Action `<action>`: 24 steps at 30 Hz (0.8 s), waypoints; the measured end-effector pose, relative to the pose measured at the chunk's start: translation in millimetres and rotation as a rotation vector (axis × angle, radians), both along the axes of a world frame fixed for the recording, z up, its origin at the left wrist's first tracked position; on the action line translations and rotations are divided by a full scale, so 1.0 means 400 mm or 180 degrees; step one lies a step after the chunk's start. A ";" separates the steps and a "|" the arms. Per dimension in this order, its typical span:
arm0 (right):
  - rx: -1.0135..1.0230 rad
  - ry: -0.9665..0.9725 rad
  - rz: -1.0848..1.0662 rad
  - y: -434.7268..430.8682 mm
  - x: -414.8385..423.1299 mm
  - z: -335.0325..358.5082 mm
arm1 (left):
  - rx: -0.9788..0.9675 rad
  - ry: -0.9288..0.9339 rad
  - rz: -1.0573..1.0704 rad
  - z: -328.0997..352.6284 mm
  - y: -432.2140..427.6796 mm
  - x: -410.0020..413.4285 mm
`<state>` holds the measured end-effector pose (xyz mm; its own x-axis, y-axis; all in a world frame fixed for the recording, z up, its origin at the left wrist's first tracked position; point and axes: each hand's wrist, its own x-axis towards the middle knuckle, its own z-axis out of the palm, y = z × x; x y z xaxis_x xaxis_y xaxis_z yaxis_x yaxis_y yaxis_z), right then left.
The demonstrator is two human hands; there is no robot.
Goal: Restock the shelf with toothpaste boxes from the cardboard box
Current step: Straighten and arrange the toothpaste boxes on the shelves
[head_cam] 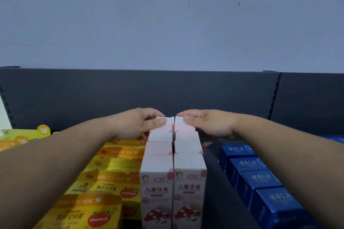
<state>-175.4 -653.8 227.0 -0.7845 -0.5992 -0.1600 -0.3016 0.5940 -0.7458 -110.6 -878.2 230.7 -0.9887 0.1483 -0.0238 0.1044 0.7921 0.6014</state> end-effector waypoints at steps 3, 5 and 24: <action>-0.0063 0.0093 -0.0094 -0.006 -0.006 -0.009 | 0.0124 -0.0009 0.0119 -0.007 0.008 0.002; -0.0101 0.0110 -0.0145 -0.010 -0.009 -0.012 | 0.0206 -0.0019 0.0184 -0.012 0.014 0.004; 0.0181 0.1602 -0.0559 -0.042 0.198 0.076 | 0.0126 0.0941 0.0793 0.006 -0.023 0.192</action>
